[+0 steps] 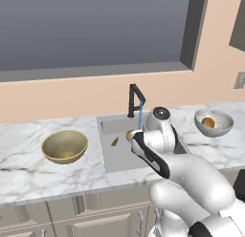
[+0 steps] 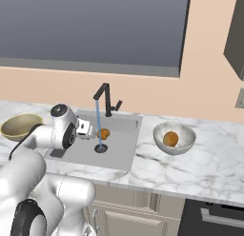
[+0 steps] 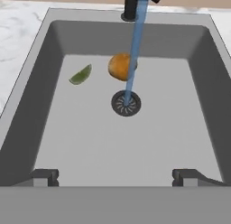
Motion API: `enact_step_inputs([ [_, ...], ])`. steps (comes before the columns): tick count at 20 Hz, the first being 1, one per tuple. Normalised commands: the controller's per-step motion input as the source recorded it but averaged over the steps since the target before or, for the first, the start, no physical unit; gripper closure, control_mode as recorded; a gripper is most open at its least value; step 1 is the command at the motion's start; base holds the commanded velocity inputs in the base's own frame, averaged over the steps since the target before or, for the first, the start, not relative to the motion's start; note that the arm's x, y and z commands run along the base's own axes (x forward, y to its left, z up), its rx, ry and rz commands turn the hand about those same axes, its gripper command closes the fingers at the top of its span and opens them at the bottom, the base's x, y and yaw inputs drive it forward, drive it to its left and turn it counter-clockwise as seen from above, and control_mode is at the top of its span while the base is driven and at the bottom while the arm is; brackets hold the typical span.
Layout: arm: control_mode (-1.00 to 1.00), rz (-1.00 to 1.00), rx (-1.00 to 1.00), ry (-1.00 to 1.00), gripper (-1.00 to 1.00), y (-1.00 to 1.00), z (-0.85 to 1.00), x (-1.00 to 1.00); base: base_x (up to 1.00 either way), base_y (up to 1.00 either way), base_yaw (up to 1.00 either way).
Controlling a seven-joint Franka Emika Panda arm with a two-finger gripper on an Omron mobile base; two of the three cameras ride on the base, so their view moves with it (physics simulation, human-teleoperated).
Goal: Pick the potatos from the sink and place them in one bowl. Place the lemon wedge in the other bowl. Then turn off the sink faucet.
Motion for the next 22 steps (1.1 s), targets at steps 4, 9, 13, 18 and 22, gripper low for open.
enact_step_inputs([
  [4,-1.00,-0.05,0.00,0.02,-1.00,-0.03,-0.27,0.62,0.00,0.00,0.00],
  [9,-1.00,-0.02,0.00,0.06,-1.00,-0.01,-0.35,0.65,0.00,0.00,0.00],
  [13,-1.00,0.00,0.00,0.09,-1.00,-0.09,-0.29,0.64,0.00,0.00,0.00],
  [18,-1.00,0.00,0.00,0.10,-1.00,-0.09,-0.29,0.64,0.00,0.00,0.00],
  [22,-1.00,0.00,0.00,0.05,-1.00,0.00,-0.43,0.56,0.00,0.00,0.00],
])
